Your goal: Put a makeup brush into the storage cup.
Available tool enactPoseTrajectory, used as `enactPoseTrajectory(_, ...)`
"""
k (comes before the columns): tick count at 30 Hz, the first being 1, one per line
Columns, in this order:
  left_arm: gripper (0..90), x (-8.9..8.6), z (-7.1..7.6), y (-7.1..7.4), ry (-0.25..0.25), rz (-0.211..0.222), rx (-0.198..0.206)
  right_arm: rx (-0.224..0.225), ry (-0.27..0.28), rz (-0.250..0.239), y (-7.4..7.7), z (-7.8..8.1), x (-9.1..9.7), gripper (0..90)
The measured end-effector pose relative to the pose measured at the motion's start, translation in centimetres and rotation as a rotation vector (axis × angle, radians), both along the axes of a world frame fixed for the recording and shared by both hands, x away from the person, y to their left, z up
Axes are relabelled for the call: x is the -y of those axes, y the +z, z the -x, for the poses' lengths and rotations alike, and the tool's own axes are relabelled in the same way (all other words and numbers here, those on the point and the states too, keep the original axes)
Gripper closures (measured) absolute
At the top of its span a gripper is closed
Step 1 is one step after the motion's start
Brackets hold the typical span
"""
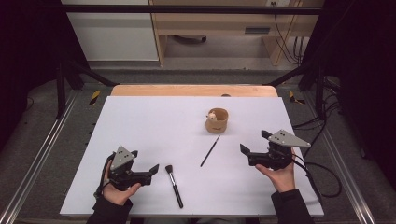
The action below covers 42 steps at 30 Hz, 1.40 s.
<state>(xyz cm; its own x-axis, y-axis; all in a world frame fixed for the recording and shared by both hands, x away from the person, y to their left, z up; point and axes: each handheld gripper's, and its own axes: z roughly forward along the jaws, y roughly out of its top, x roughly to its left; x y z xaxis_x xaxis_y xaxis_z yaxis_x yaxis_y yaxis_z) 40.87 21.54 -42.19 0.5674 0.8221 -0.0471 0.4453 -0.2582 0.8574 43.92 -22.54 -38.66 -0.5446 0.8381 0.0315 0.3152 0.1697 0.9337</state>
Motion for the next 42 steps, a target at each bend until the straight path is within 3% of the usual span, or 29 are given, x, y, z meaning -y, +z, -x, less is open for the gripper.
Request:
enactPoseTrajectory(24, 9.3, 4.6, 1.2, -3.3, -0.046, -0.077, -0.128, -0.013, 0.012, 0.01, -0.3, 0.1, -0.3, 6.7)
enactPoseTrajectory(31, 12.4, 5.9, 1.4, -4.1, -0.052, -0.091, -0.163, -0.012, 0.014, 0.013, -0.4, 0.1, -0.4, 6.7)
enactPoseTrajectory(37, 16.7, 6.8, 1.4, -5.2, -0.06, -0.125, -0.219, -0.014, 0.013, 0.013, -0.4, 0.1, -0.4, 6.7)
enactPoseTrajectory(42, 20.7, 7.2, 1.5, -5.5, -0.063, -0.13, -0.225, -0.015, 0.012, 0.014, -0.4, 0.1, -0.4, 6.7)
